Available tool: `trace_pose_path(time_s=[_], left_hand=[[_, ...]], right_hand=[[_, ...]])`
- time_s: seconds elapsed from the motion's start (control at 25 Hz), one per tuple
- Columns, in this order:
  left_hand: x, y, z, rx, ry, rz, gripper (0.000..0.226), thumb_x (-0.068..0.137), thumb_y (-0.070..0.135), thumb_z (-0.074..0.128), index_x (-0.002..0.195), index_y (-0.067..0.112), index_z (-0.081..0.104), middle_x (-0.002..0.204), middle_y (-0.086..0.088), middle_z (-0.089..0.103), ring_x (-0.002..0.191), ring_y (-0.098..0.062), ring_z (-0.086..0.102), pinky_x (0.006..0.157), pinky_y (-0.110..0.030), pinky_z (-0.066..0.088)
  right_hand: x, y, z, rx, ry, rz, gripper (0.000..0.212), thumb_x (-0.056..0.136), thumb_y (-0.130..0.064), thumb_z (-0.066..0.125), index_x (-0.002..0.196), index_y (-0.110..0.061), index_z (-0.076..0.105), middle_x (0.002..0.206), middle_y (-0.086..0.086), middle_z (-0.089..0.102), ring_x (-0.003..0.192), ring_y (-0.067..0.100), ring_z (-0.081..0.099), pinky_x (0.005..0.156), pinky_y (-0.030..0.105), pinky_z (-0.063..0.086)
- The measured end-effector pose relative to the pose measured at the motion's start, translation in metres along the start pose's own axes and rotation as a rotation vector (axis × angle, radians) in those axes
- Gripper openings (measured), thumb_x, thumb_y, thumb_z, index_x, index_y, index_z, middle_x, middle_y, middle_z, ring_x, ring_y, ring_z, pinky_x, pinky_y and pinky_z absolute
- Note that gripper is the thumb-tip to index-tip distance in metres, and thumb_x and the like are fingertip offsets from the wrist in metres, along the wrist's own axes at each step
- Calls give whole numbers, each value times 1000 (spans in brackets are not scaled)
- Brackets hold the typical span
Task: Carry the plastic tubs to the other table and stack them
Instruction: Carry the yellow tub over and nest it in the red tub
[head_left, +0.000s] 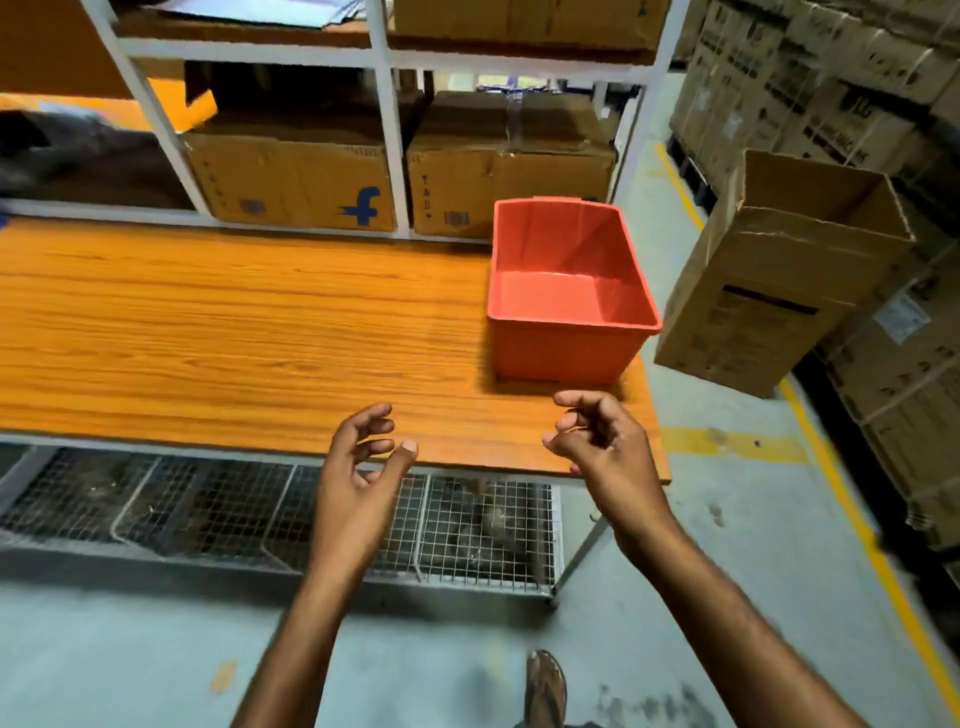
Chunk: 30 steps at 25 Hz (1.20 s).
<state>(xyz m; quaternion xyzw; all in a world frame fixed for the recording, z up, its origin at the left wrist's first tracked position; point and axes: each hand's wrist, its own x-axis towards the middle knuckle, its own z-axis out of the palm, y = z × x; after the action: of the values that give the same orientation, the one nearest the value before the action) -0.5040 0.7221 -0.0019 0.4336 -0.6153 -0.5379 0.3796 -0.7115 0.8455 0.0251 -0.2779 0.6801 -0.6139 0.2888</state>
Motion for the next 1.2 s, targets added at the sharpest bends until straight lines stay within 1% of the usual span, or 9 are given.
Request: trace_pose_path(time_s=[0.12,0.24,0.36,0.48,0.56,0.72,0.8,0.96,1.2], left_hand=[[-46,-26,-54,197,27,25,50,93,19,74,137,35,58,138,12,56,128,-7,53,104,-33,43],[-83,-44,-107,442,102,110,54,94,29,72,144,36,54,144,9,48,135,-12,44,107,-37,38],[-112,-54,-154,700,170,146,60,91,30,71,147,33,51,148,7,46,137,-19,43,105,-44,39],[-128,-63,-203,879,244,135,63,89,28,74,147,31,50,149,4,47,138,-23,44,103,-48,40],[-128,-69,-234,918,285,122,62,89,29,74,147,30,51,148,3,49,137,-24,46,104,-48,41],[-111,-80,-299,881,365,47,56,91,32,71,143,33,52,144,9,48,134,-19,47,101,-44,44],[-96,-84,-335,858,402,2,53,92,33,69,142,35,52,143,13,46,133,-16,46,101,-42,43],[-58,-85,-412,853,485,-36,51,93,34,68,142,36,52,142,13,48,130,-18,49,99,-41,44],[-14,-85,-518,791,640,-92,46,94,31,69,138,35,55,137,14,50,127,-17,51,101,-43,48]], right_hand=[[-51,4,50,-58,-141,-34,39,86,7,71,116,-18,67,92,-2,62,76,7,55,77,24,52],[-96,11,100,-153,-263,-69,42,88,0,73,116,-29,65,101,-4,66,82,4,60,78,23,55],[-124,25,147,-331,-368,-161,48,87,-11,76,124,-39,61,111,-14,64,98,4,64,81,26,56],[-143,29,201,-454,-493,-285,54,88,-16,74,132,-42,57,118,-26,57,114,3,58,92,28,53],[-147,28,238,-501,-573,-353,55,90,-17,72,135,-41,54,120,-28,53,116,4,56,94,30,52],[-139,28,323,-539,-721,-441,53,91,-23,69,136,-43,50,121,-21,55,118,3,53,96,34,51],[-132,28,371,-531,-764,-463,53,92,-25,69,138,-43,48,122,-21,54,118,2,52,99,33,49],[-113,19,471,-544,-835,-541,52,93,-29,66,140,-42,47,127,-22,52,121,1,50,103,28,45],[-98,-7,601,-599,-950,-633,50,95,-33,62,142,-37,46,131,-18,49,120,4,49,101,24,41]])
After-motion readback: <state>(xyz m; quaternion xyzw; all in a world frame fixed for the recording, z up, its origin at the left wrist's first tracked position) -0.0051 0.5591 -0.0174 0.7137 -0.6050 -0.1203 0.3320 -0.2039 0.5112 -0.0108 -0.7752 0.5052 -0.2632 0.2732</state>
